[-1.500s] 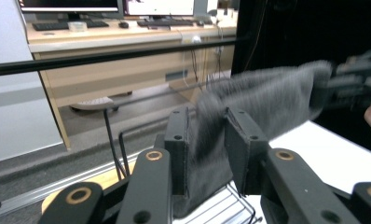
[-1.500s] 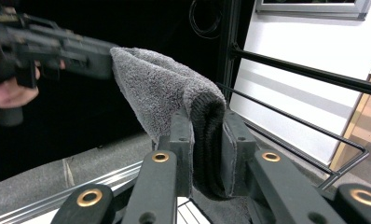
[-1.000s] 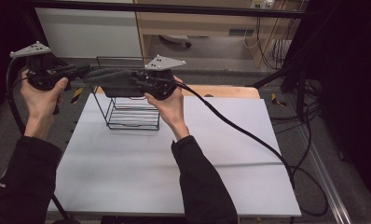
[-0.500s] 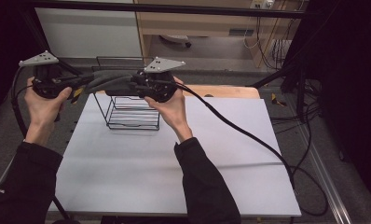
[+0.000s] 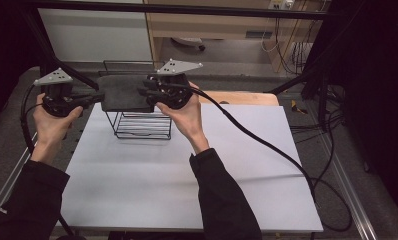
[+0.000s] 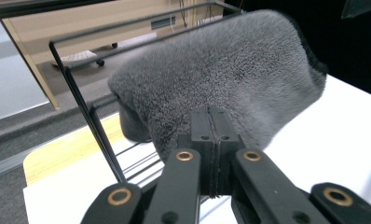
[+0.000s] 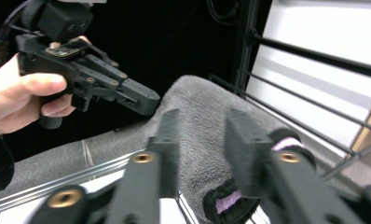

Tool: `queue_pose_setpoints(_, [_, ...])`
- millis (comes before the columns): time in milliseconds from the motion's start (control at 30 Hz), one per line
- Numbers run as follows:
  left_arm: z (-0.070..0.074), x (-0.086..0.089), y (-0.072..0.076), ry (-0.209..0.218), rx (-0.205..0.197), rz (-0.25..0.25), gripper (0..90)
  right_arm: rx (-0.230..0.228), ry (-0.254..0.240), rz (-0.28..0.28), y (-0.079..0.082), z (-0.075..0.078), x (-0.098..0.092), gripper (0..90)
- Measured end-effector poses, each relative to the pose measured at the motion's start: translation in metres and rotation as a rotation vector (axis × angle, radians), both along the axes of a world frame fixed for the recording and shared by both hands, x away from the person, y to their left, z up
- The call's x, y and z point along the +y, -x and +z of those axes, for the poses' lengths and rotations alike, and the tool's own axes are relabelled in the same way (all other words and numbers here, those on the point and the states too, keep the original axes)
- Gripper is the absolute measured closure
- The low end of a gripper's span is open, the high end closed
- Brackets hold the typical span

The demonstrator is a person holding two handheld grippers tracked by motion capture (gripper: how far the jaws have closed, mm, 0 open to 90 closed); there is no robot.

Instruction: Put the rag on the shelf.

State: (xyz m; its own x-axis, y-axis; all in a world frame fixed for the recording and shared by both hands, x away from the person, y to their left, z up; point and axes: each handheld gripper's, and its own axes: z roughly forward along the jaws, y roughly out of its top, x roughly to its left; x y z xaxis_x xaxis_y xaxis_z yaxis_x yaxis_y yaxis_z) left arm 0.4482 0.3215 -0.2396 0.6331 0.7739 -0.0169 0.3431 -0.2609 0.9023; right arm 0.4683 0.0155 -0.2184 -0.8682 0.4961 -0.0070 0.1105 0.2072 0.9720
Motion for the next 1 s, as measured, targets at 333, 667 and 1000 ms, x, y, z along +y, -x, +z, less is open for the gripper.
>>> queue_pose_setpoints(333, [-0.022, -0.003, -0.002, -0.008, 0.013, 0.009, 89.7, 0.110, 0.101, -0.042, -0.013, -0.027, 0.010, 90.0])
queue_pose_setpoints(667, [-0.036, -0.007, -0.011, -0.007, 0.019, 0.047, 89.5, 0.137, 0.087, -0.083, -0.024, -0.049, 0.011, 89.4])
queue_pose_setpoints(1000, [-0.032, 0.000, -0.004, 0.024, 0.026, 0.043, 80.5, 0.107, 0.058, -0.062, -0.014, -0.042, 0.008, 80.8])
